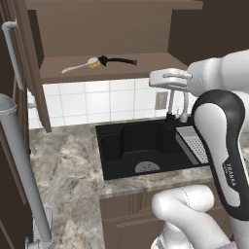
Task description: Pick up the dish brush and dish brush from the sink, and place them back in the cabinet, and close the cabinet doors.
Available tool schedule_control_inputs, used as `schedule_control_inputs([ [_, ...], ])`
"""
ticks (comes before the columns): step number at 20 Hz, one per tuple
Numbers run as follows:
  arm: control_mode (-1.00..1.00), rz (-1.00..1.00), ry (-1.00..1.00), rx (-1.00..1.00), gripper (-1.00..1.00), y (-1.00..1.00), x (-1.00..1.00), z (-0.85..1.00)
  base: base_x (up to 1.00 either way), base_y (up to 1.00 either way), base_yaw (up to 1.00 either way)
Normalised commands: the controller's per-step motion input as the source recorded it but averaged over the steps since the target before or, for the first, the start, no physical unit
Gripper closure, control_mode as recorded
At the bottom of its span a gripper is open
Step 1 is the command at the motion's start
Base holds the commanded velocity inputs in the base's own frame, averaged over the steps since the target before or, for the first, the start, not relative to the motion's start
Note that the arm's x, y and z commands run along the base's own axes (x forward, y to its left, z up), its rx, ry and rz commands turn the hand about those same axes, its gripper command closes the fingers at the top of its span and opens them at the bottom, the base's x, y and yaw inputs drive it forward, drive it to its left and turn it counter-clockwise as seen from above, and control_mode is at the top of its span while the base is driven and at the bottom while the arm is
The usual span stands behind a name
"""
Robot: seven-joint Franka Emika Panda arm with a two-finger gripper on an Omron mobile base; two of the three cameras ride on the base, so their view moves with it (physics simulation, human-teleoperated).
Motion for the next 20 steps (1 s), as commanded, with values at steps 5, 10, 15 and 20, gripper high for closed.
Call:
schedule_control_inputs([
  [5, -1.0, 0.14, 0.0, 0.02, -1.0, 0.02, -0.29, -0.05, 0.0, 0.0, 0.0],
  [10, -1.0, 0.12, -0.07, 0.0, -1.0, 0.12, -0.29, -0.04, 0.0, 0.0, 0.0],
  [15, -1.0, 0.1, -0.17, 0.0, -1.0, 0.07, -0.37, -0.05, 0.0, 0.0, 0.0],
  [20, -1.0, 0.06, -0.16, 0.0, -1.0, 0.07, -0.32, -0.04, 0.0, 0.0, 0.0],
])
